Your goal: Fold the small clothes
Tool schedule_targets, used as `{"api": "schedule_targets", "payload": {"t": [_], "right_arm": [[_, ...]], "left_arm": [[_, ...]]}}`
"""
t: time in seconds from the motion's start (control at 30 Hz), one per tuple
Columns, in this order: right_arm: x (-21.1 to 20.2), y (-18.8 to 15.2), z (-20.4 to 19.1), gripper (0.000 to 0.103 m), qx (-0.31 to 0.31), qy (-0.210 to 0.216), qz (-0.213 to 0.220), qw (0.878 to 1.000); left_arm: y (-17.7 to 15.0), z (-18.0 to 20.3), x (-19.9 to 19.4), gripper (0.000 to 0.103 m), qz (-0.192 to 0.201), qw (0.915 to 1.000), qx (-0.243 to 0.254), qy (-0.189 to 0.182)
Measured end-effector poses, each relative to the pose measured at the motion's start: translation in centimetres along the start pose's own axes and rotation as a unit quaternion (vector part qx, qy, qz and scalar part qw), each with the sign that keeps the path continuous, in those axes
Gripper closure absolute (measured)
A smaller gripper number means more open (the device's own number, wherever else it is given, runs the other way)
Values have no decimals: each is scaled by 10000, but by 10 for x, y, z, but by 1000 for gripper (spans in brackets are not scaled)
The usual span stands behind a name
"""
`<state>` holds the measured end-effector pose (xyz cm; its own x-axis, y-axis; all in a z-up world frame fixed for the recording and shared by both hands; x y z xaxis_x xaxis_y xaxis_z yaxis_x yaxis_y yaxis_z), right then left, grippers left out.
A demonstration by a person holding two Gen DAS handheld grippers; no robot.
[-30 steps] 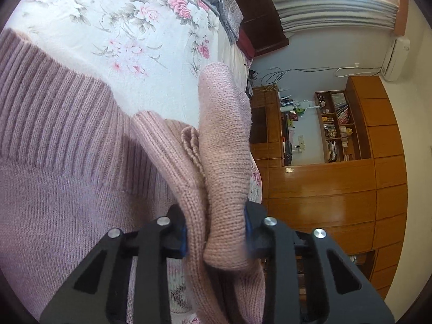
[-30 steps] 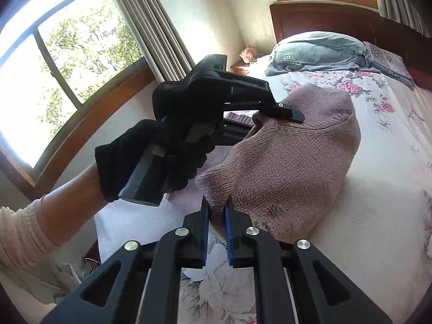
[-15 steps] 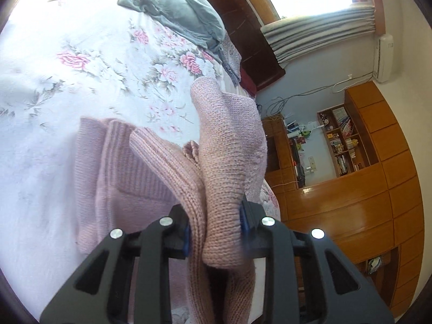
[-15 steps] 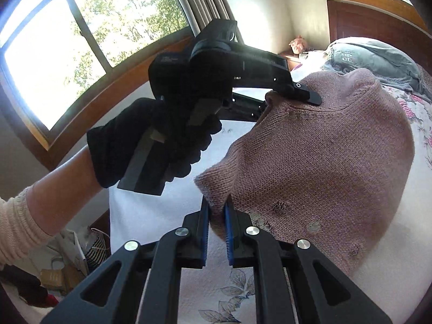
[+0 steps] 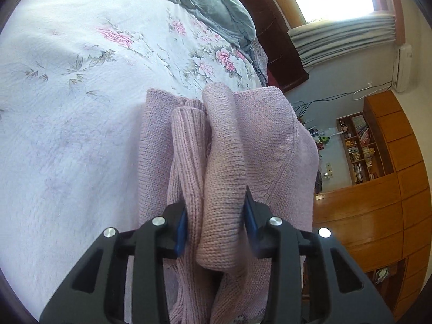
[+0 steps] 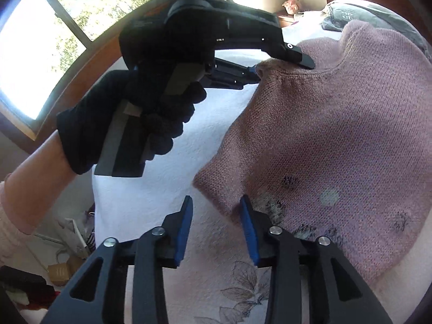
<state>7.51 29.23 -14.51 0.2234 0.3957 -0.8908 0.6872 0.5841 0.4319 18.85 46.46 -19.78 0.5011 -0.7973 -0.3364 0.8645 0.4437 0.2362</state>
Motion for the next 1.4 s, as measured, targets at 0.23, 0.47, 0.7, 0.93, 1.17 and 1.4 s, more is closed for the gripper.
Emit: {"api": "schedule_targets", "payload": {"t": [0.23,0.47,0.7,0.93,1.17,1.4], "right_arm": [[-88,-4,54,59,767,-253,955,9922],[-74,-9,95,57,935,-1162,727,9861],[-17,-45,102,57,1064,-1181,3,9873],[-55,-33,112,57,1082,-813,254,9905],[-90,6,134,49,1231,-1055,803,9835],[-61,41,150,49,1237,-1336,645,9812]], "left_arm": [[-48,38,-46,37,149,9971,532,527],[-95,34,-31,43,-110,9928,561,1056],[-117,-8,-23,50,-298,9905,361,1291],[-93,23,-48,41,-310,9885,606,1354],[-4,56,-32,33,61,9883,968,1177],[49,25,31,35,-296,9882,450,1431]]}}
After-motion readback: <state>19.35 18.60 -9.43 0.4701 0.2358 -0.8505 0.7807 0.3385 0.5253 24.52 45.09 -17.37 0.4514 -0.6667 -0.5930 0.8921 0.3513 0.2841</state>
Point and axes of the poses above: each gripper's, at about its wrist camera, not at the fingertips, and x roughly the way its jaws point, z to its right, y to its top, the point moved 4 cm from there along x, roughly the way its jaws point, and after that the axes turned 15 degrees about -y, right-handed, at the moved point
